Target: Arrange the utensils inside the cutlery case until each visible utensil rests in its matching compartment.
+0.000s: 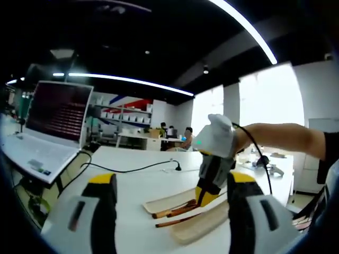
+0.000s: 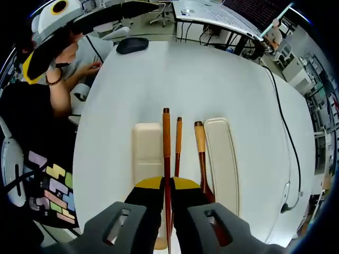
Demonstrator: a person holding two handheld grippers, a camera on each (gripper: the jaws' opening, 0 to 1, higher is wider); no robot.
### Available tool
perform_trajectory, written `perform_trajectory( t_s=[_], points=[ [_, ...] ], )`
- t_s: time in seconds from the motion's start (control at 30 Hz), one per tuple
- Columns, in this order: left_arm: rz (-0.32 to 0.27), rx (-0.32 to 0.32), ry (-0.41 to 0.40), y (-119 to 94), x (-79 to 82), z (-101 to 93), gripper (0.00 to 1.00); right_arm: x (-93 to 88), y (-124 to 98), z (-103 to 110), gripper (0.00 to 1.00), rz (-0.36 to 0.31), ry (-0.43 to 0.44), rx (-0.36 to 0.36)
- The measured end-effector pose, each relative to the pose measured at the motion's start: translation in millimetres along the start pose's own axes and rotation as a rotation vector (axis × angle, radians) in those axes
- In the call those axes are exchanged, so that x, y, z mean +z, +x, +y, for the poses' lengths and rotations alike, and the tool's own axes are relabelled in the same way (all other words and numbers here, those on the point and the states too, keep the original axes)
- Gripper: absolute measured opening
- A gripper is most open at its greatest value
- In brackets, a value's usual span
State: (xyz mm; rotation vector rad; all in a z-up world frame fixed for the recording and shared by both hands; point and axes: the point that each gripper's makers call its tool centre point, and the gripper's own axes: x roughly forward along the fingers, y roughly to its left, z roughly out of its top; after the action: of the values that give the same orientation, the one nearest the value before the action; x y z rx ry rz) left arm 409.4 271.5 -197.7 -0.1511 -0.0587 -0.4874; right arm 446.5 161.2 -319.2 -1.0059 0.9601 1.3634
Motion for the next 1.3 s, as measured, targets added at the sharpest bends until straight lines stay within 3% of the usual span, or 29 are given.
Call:
perform_trajectory(
  t_s=[0.03,0.33,0.53,0.6,0.93,1.3],
  points=[
    [-0.002,0.002,0.001,0,0.4,0.3,0.91,1.0,1,8,0.03,-0.020,0.024,0.036],
    [0.032,0.061,0.093,1,-3.0,5.7,1.00,-19.0,13,22,0.03,0.002,0.046,0.044],
    [0.040,0.055,0.090,1,-5.1,4.7,1.00,-22.3,22,25,0.03,0.012,0.047,0.069],
    [0.039,0.053,0.088,1,-4.8,4.3,1.00,-15.6,22,17,0.03,0.013,0.050,0.077],
    [0.041,0.050,0.079,2,-5.8,4.0,1.00,-18.1,37,28,0.03,0.025,0.055,0.108],
    [0.041,0.046,0.071,3,-5.5,4.7,1.00,-20.3,38,28,0.03,0.050,0.050,0.116]
  ],
)
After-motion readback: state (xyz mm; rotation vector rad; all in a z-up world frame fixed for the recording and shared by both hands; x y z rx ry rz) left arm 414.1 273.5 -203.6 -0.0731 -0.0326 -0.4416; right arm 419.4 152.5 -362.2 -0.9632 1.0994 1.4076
